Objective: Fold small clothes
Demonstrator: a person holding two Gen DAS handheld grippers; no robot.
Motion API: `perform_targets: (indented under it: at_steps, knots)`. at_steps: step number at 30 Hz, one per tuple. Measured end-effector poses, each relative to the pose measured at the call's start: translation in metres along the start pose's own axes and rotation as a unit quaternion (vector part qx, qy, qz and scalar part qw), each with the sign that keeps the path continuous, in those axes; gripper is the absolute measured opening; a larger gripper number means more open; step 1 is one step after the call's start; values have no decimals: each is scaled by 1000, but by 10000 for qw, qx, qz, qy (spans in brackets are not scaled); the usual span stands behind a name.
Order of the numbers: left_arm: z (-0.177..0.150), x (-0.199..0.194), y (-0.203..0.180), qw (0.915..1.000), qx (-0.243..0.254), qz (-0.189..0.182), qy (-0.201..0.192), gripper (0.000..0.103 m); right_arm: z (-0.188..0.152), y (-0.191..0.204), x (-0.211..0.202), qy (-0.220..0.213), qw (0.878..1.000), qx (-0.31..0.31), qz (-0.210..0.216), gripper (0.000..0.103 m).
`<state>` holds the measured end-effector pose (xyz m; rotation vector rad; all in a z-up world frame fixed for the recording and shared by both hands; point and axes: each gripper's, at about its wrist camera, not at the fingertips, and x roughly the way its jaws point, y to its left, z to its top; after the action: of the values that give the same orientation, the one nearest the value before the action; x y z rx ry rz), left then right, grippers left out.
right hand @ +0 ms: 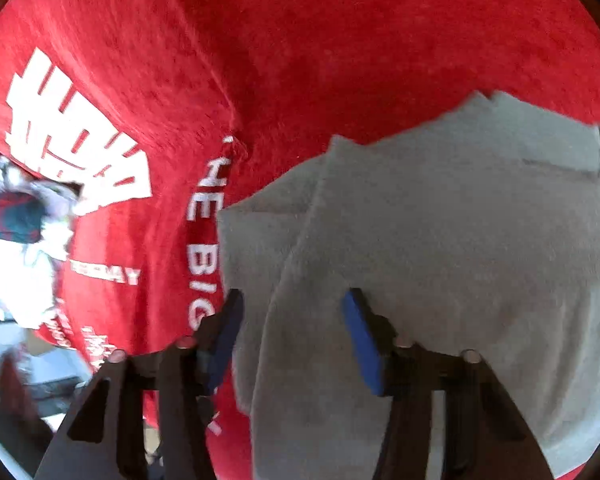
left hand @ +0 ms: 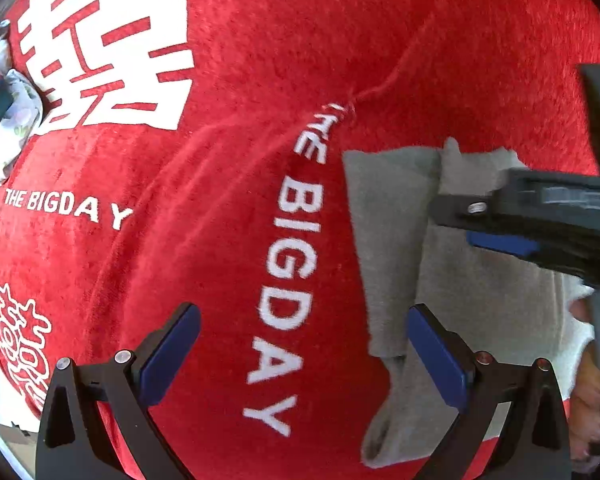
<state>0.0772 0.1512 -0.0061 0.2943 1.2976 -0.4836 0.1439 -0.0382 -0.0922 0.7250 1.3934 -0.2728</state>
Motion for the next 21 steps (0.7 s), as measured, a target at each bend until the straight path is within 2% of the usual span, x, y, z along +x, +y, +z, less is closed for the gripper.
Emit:
perform_targets:
  at_steps: [1, 6, 9, 13, 16, 18, 19, 21]
  knots:
    - [0, -1, 3, 10000, -17, 4, -82, 103, 1, 1, 1, -5, 10000, -24, -61, 10]
    - [3, 1, 13, 9997, -106, -111, -167, 103, -3, -2, -4, -168, 9990, -241, 351, 9]
    - [4, 5, 19, 9997, -167, -114, -156, 103, -7, 13, 9, -11, 9958, -909, 50, 9]
    - [5, 14, 24, 9997, -242, -69, -15, 103, -10, 22, 5, 38, 9932, -1162, -56, 18]
    - [4, 16, 26, 9994, -311, -149, 102, 103, -18, 15, -14, 11, 9934, -1126, 212, 24]
    - [4, 16, 28, 9992, -339, -181, 117, 103, -21, 8, -24, -162, 9946, -981, 279, 24]
    - [5, 16, 28, 9992, -341, -171, 126, 103, -21, 4, -30, -327, 9952, -852, 357, 23]
    - [5, 17, 27, 9993, -308, -153, 142, 103, -15, 1, -31, -475, 9961, -665, 335, 14]
